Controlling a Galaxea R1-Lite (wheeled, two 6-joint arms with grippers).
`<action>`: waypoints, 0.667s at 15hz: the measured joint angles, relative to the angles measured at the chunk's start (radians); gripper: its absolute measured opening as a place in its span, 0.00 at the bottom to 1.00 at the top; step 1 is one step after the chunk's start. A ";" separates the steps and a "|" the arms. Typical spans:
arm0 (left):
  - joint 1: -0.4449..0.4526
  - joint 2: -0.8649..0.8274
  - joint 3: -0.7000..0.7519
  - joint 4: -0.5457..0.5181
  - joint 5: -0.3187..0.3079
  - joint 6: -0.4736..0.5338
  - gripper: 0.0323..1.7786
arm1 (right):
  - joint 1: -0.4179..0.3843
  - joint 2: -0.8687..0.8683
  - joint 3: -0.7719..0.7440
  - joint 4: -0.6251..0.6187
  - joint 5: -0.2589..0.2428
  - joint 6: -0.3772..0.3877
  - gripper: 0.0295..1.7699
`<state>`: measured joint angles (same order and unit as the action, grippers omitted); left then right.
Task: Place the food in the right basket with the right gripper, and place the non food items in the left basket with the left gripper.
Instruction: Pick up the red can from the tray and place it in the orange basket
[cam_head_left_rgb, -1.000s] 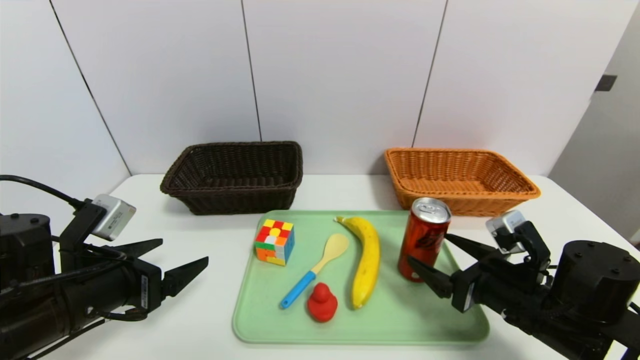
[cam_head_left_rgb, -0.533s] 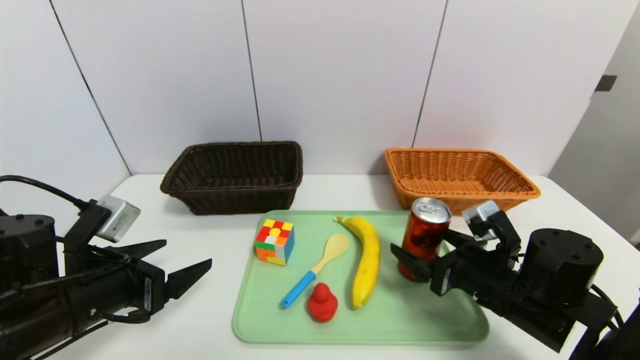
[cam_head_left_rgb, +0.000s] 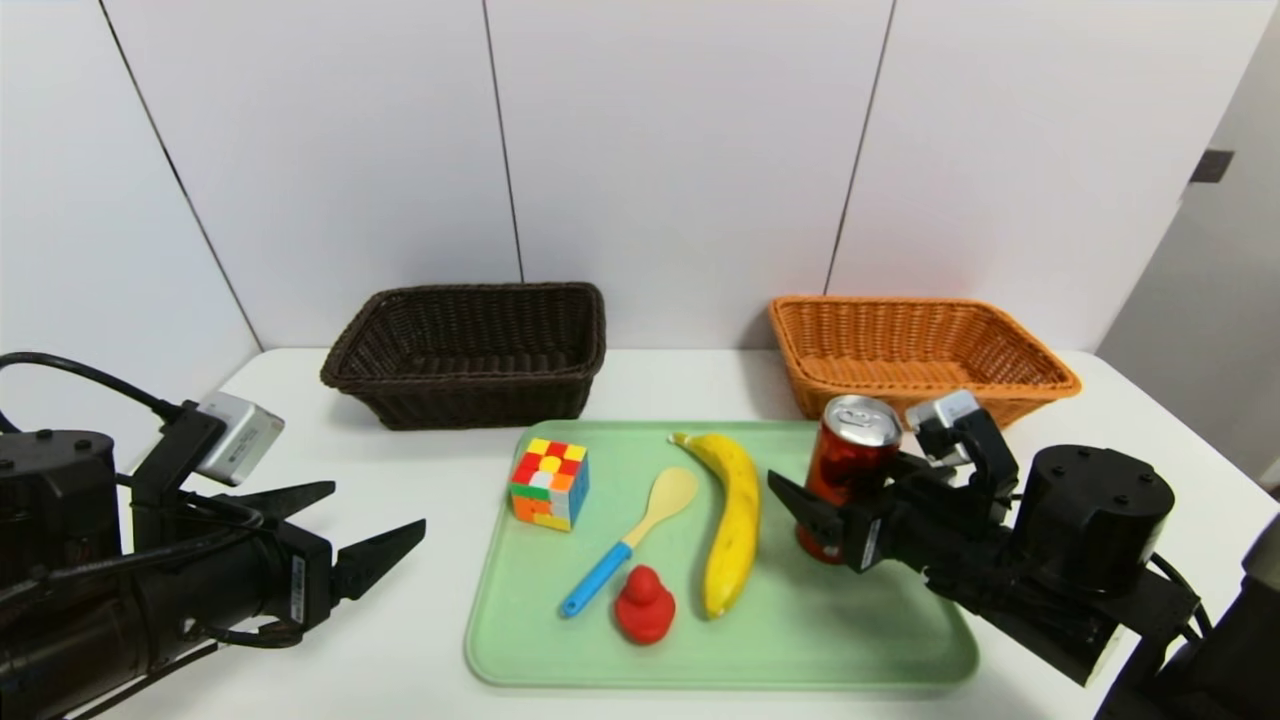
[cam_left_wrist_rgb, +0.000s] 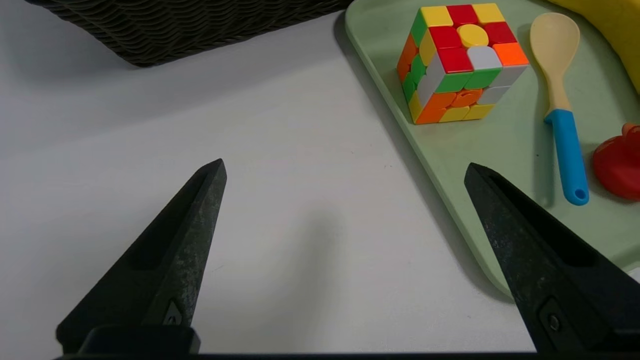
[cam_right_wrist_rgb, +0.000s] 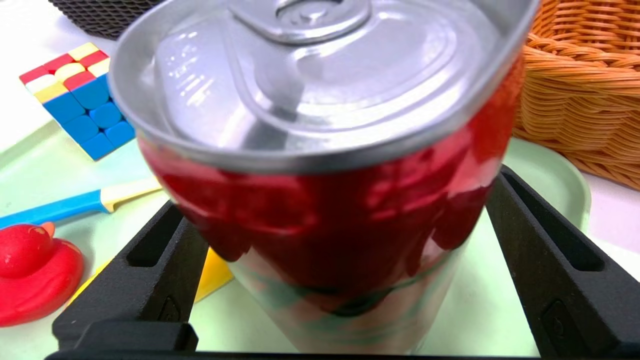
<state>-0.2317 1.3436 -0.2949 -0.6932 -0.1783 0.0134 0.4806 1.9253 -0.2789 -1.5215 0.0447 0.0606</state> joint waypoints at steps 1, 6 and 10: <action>0.000 0.000 0.000 0.000 0.000 0.000 0.95 | 0.000 0.000 -0.001 0.000 -0.001 0.000 0.97; -0.009 -0.003 -0.002 0.000 0.016 0.002 0.95 | -0.002 -0.001 0.008 0.000 -0.001 0.004 0.56; -0.035 -0.004 -0.010 0.001 0.042 -0.001 0.95 | -0.005 -0.004 0.000 0.004 -0.004 0.002 0.54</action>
<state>-0.2670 1.3398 -0.3045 -0.6926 -0.1360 0.0123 0.4757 1.9213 -0.2794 -1.5172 0.0404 0.0630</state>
